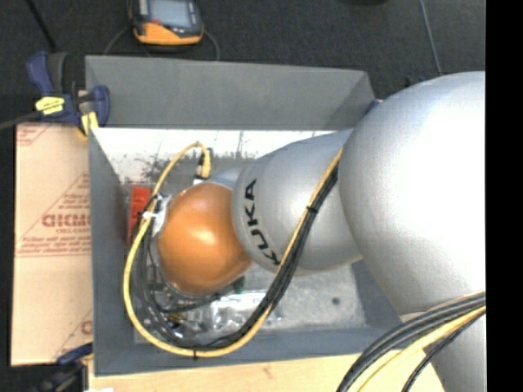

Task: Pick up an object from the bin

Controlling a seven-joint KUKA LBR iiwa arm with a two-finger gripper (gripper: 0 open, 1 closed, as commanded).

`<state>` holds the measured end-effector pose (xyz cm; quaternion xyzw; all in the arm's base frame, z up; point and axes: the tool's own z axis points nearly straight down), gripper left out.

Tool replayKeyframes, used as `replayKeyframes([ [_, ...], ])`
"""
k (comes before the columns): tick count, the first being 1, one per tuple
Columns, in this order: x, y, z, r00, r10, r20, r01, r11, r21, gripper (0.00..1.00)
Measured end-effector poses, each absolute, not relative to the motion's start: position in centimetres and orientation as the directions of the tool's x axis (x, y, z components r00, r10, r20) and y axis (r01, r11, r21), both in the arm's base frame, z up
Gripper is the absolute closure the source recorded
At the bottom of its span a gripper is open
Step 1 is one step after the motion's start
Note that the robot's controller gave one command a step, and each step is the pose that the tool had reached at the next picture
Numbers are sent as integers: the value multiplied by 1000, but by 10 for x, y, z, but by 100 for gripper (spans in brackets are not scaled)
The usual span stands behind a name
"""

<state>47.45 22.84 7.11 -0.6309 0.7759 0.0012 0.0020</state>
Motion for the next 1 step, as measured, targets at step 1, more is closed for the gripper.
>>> replayKeyframes([
  [1, 500, 227, 187, -240, -971, -6, -971, 240, -8, 100],
])
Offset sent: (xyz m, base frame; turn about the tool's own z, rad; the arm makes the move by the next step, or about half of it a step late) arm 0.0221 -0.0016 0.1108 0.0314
